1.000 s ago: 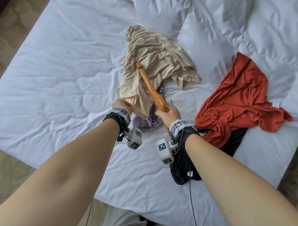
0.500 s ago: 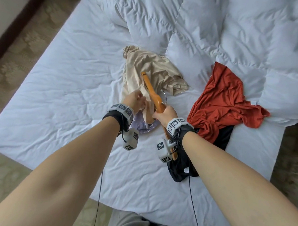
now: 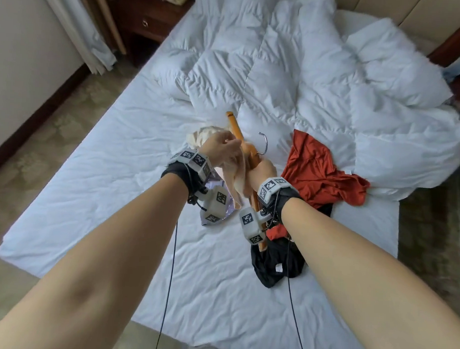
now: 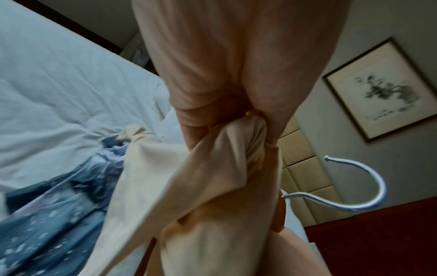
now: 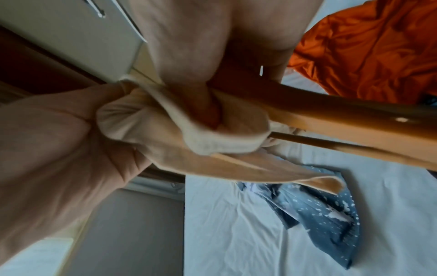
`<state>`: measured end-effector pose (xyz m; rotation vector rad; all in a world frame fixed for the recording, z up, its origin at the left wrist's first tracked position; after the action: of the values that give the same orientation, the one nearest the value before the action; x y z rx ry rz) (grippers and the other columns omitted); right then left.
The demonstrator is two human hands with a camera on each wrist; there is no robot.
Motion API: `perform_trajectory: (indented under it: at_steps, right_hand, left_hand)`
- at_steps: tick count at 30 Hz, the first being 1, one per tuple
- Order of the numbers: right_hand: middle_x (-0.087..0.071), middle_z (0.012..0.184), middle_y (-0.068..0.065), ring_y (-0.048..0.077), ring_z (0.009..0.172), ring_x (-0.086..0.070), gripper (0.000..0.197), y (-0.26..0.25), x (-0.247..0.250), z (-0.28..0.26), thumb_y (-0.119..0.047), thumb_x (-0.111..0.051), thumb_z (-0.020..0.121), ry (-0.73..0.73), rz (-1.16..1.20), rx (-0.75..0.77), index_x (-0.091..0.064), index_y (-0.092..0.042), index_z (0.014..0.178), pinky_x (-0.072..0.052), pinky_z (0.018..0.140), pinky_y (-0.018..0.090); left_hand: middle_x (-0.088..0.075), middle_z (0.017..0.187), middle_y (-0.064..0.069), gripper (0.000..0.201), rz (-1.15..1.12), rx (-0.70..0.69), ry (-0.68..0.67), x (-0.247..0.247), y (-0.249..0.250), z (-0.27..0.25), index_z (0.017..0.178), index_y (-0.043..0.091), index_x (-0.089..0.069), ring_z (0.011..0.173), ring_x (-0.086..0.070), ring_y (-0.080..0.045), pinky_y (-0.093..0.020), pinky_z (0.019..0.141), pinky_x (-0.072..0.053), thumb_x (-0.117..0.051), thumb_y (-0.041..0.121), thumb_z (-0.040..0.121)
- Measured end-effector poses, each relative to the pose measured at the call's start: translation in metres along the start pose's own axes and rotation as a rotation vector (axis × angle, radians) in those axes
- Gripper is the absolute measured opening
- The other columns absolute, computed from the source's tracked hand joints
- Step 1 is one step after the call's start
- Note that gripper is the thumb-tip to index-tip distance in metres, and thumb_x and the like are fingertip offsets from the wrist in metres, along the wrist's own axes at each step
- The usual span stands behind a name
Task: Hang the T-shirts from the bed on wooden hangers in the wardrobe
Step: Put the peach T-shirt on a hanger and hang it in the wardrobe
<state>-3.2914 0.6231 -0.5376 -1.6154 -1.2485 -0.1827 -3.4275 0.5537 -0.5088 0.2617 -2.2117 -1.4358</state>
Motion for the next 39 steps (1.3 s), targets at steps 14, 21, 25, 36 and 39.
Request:
perform_trajectory:
  at_steps: [14, 21, 25, 36, 39]
  right_hand:
    - [-0.069, 0.095, 0.009, 0.03, 0.083, -0.064, 0.024, -0.026, 0.149, -0.103, -0.018, -0.064, 0.083, 0.256, 0.263, 0.072, -0.065, -0.009, 0.105, -0.051, 0.072, 0.031]
    - [-0.063, 0.074, 0.002, 0.022, 0.067, -0.061, 0.013, -0.01, 0.203, -0.165, -0.02, -0.065, 0.082, 0.261, 0.297, 0.135, -0.063, -0.01, 0.091, -0.04, 0.055, 0.024]
    - [-0.061, 0.071, 0.002, 0.021, 0.064, -0.059, 0.017, 0.0, 0.223, -0.206, -0.019, -0.067, 0.083, 0.23, 0.319, 0.184, -0.065, -0.007, 0.095, -0.039, 0.049, 0.021]
    - [-0.062, 0.063, 0.005, 0.019, 0.057, -0.059, 0.052, -0.003, 0.258, -0.285, -0.062, -0.062, 0.087, 0.114, 0.225, 0.361, -0.061, -0.011, 0.074, -0.049, 0.059, 0.026]
    - [-0.064, 0.072, 0.004, 0.019, 0.066, -0.06, 0.036, -0.012, 0.264, -0.303, -0.049, -0.062, 0.092, 0.133, 0.155, 0.411, -0.058, -0.017, 0.076, -0.047, 0.062, 0.027]
  left_hand:
    - [-0.061, 0.126, -0.005, 0.036, 0.294, 0.11, 0.099, -0.003, 0.11, -0.098, 0.131, 0.014, -0.06, 0.114, -0.061, -0.025, -0.029, 0.09, -0.052, -0.059, 0.015, 0.095]
    - [-0.06, 0.083, 0.002, 0.014, 0.327, -0.065, 0.194, -0.023, 0.178, -0.16, 0.087, 0.019, -0.063, 0.088, -0.058, -0.022, -0.023, 0.065, -0.046, -0.056, 0.026, 0.097]
    - [-0.048, 0.067, 0.009, 0.028, 0.452, -0.155, 0.2, -0.038, 0.21, -0.197, 0.07, 0.024, -0.054, 0.072, -0.051, -0.015, -0.018, 0.056, -0.037, -0.057, 0.027, 0.098]
    - [-0.05, 0.069, -0.005, 0.021, 0.154, -0.215, 0.284, -0.057, 0.275, -0.277, 0.098, 0.009, -0.057, 0.059, -0.05, -0.025, -0.011, 0.028, -0.027, -0.044, 0.025, 0.103]
    - [-0.057, 0.075, -0.01, 0.022, 0.086, -0.266, 0.226, -0.068, 0.295, -0.285, 0.09, 0.01, -0.059, 0.077, -0.06, -0.03, -0.017, 0.054, -0.049, -0.05, 0.028, 0.099]
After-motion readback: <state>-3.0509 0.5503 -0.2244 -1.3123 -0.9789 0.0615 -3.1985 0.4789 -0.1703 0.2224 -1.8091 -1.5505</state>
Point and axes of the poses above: each hand's wrist, its own z-axis towards the middle knuckle, its own x-axis out of the back of the hand, y = z × x, the point moved 8 cm from there along z, towards the middle knuckle
